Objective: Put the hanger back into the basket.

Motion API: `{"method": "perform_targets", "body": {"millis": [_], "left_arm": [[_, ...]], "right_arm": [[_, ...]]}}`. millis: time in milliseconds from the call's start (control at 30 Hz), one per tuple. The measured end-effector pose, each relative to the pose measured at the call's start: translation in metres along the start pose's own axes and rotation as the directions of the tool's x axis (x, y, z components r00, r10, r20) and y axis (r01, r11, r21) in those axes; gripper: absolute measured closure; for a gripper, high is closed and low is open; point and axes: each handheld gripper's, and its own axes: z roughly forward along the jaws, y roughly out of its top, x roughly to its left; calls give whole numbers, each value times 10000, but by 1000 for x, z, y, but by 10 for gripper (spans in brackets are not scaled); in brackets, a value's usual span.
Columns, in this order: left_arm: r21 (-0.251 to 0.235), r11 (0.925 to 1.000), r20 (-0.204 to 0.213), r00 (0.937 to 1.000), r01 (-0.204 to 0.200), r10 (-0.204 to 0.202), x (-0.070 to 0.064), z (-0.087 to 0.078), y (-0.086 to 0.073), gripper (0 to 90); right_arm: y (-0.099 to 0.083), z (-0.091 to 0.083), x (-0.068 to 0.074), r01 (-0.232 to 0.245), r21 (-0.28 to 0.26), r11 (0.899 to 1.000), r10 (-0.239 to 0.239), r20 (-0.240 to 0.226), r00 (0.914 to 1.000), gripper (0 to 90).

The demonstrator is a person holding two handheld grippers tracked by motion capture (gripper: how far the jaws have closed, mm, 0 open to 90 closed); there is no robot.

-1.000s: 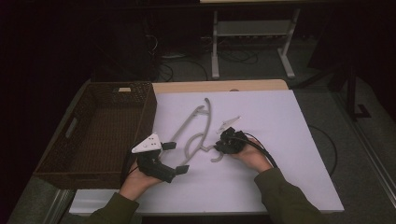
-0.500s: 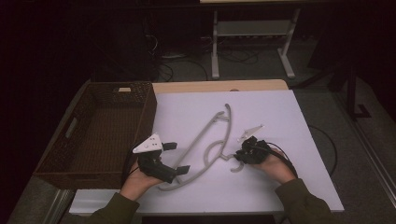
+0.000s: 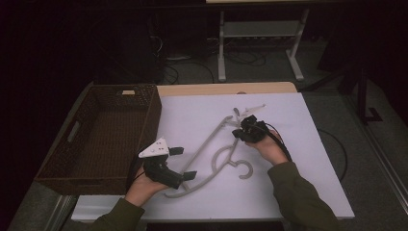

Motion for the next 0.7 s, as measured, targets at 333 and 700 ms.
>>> {"method": "perform_targets", "body": {"millis": [333,700], "left_arm": [[72,10000,28,10000,-23,23,-2,1,-1,0],[174,9998,46,10000,-77,76,-3,3,-2,0]], "right_arm": [[4,28,-16,-162,689,9975,130,472,9988,896],[-11,11,-19,-66,946,9955,-5,749,9972,897]]}}
